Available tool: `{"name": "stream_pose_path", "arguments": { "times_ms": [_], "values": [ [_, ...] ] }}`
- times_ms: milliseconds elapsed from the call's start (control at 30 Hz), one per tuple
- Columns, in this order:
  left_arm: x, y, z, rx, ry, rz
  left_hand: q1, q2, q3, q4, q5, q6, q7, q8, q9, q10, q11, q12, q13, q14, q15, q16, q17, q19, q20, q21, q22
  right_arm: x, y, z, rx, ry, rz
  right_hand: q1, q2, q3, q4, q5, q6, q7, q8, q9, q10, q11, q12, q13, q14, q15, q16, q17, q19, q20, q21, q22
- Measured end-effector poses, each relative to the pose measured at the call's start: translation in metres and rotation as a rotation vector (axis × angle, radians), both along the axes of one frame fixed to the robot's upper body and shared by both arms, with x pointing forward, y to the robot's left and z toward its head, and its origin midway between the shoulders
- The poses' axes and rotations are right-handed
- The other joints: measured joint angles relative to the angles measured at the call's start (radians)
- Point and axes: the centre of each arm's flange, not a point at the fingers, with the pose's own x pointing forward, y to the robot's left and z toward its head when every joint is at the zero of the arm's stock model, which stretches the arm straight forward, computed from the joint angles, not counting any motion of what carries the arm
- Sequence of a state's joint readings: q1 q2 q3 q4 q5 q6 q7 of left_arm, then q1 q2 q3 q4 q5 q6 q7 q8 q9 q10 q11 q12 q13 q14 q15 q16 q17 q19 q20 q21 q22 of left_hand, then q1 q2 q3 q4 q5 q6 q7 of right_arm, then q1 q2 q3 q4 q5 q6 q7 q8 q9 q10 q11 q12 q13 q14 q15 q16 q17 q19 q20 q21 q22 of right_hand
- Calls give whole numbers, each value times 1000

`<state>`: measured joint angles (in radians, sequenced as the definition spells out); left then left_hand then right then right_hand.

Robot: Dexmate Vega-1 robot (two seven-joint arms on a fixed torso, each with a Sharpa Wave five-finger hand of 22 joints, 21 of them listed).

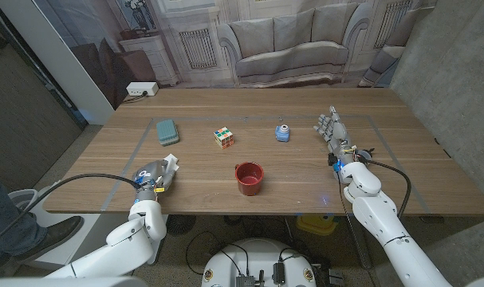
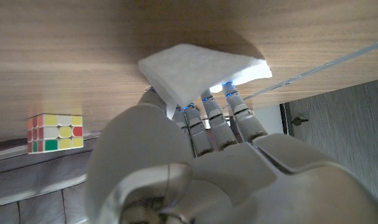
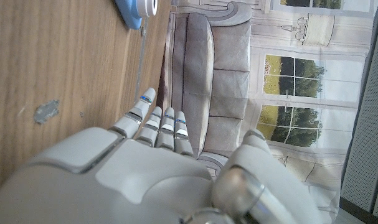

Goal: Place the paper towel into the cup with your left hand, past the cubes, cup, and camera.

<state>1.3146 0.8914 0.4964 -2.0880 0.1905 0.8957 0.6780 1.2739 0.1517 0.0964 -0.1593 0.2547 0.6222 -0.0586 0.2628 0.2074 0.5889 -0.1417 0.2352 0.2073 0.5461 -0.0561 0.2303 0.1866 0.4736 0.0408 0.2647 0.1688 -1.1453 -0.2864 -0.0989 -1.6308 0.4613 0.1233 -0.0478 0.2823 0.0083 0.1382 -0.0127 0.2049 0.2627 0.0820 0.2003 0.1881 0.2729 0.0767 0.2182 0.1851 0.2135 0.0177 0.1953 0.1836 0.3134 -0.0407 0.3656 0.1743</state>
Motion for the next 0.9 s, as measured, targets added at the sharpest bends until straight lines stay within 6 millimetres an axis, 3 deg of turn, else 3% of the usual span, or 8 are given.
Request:
{"name": "stream_pose_path", "arguments": {
  "times_ms": [167,333,433,500,533,667,900],
  "values": [
    [0,-1,1,-3,-14,-4,34,-6,12,4,-16,36,3,4,0,39,-4,6,0,3,0,0,0,4,-3,0,0,-1,0,1,-2,-3,1,0,0,0,0,0,0,0,0,0,0,0,0,0,2,2,0,0,0,0,0,0],
    [-1,1,-1,-15,-16,0,38,-10,16,8,-24,51,1,8,0,49,-3,6,0,39,-36,0,1,26,-25,0,1,-2,2,3,-5,-12,8,0,0,0,0,0,0,0,0,0,0,0,0,0,2,2,0,0,0,0,0,0],
    [-1,1,-1,-21,-18,-4,56,-18,28,15,-38,96,-1,20,0,94,-5,16,0,90,-45,1,2,83,-80,0,1,-2,2,4,-6,-14,9,0,0,0,0,0,0,0,0,0,0,0,0,0,2,2,0,0,5,-5,0,0],
    [-3,3,3,-28,-28,-1,61,-18,34,18,-45,125,0,31,0,125,-9,20,0,122,-47,9,2,163,-160,0,1,-3,3,5,-8,-20,13,0,0,0,0,0,0,0,0,0,0,0,0,0,2,2,0,0,9,-2,0,0],
    [-3,3,3,-28,-30,-1,62,-18,36,19,-47,140,0,31,0,141,-11,20,0,137,-47,10,2,188,-173,0,2,-3,3,5,-8,-20,13,0,0,0,0,0,0,0,0,0,0,0,0,0,2,2,0,0,11,0,0,0],
    [-6,4,9,-37,-54,-3,69,-10,46,22,-58,201,-2,43,-1,194,-2,24,-2,238,-27,16,1,282,-153,9,6,-4,4,6,-10,-26,20,0,0,0,0,0,0,0,0,0,0,0,0,0,2,2,0,0,11,0,0,0],
    [-10,6,18,-42,-97,1,73,-6,66,26,-66,287,-10,63,-3,273,-5,24,-3,336,-57,10,-5,388,-148,27,7,-5,5,9,-11,-36,27,0,0,0,0,0,0,0,0,0,0,0,0,0,2,2,0,0,11,0,-8,0]
  ]
}}
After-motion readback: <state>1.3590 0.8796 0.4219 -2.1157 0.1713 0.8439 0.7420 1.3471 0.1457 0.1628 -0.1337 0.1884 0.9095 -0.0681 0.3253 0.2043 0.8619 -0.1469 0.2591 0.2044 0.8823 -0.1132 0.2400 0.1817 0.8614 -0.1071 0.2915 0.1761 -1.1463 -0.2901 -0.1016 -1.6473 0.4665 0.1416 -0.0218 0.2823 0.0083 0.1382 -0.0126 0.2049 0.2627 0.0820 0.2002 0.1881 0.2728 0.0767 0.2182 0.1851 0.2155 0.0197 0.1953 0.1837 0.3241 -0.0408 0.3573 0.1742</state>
